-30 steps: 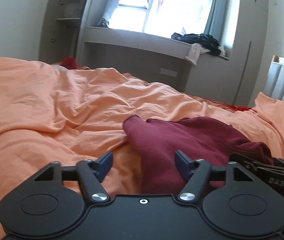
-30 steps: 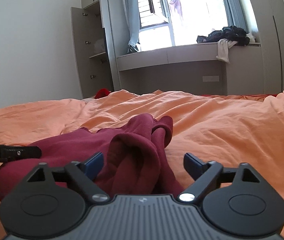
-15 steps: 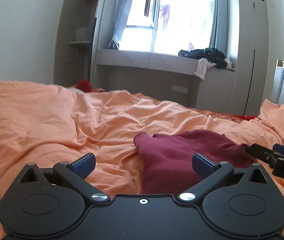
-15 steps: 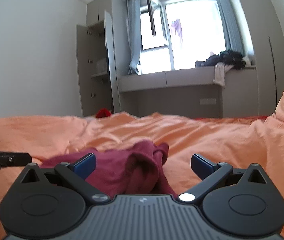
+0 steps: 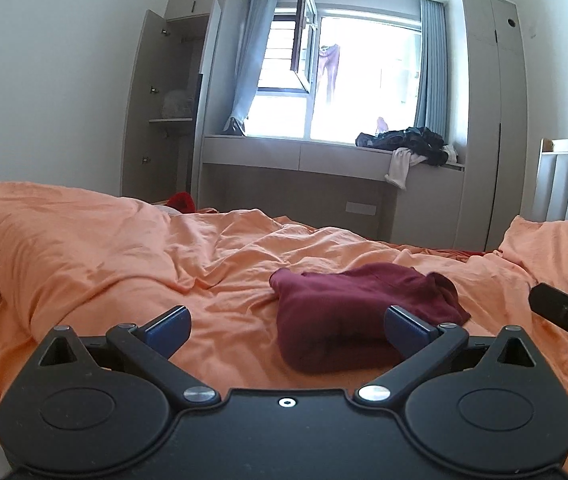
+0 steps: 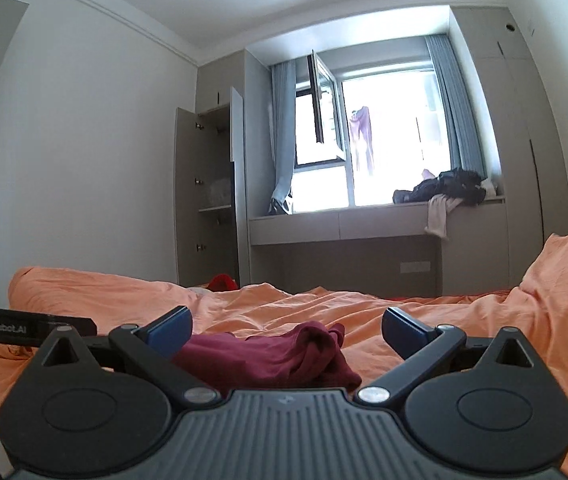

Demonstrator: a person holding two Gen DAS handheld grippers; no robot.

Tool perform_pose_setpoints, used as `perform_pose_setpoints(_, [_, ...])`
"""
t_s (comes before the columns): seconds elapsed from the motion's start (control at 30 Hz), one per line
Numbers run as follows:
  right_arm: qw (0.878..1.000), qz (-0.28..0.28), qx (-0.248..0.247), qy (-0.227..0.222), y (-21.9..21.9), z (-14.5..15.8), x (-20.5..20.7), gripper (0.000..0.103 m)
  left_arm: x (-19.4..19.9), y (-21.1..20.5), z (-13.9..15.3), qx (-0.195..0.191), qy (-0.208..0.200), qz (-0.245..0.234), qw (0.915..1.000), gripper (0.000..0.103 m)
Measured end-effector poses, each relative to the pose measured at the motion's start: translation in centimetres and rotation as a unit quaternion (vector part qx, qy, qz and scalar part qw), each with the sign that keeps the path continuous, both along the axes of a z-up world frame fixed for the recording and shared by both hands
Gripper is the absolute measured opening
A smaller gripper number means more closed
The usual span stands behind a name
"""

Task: Fold small clothes

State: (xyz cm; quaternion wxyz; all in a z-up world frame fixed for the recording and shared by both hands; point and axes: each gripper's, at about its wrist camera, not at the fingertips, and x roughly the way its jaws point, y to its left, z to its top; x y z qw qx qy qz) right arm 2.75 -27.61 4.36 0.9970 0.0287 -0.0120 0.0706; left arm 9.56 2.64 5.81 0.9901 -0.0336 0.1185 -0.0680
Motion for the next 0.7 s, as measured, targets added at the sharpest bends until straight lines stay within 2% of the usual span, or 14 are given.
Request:
perform_pose_setpoints(0.17, [1.000,-0.006,-0.008,0.002,0.6,-1.2,-3.2,0.103,-3.1,0.1,-1.7,0.022,-0.008,0.004,0.9997,0.103])
perform_pose_setpoints(0.3, [1.000,-0.014,-0.003,0.014,0.6,-2.3,-5.0,0.103,-4.5,0.4,-2.9,0.028,0.000,0.003,0.9996,0.102])
perform_pose_setpoints(0.7, [0.998,-0.034,0.006,0.057,0.0,-4.5,-6.8,0.103,-4.9,0.9,-5.8,0.026,0.030,0.000,0.9992,0.103])
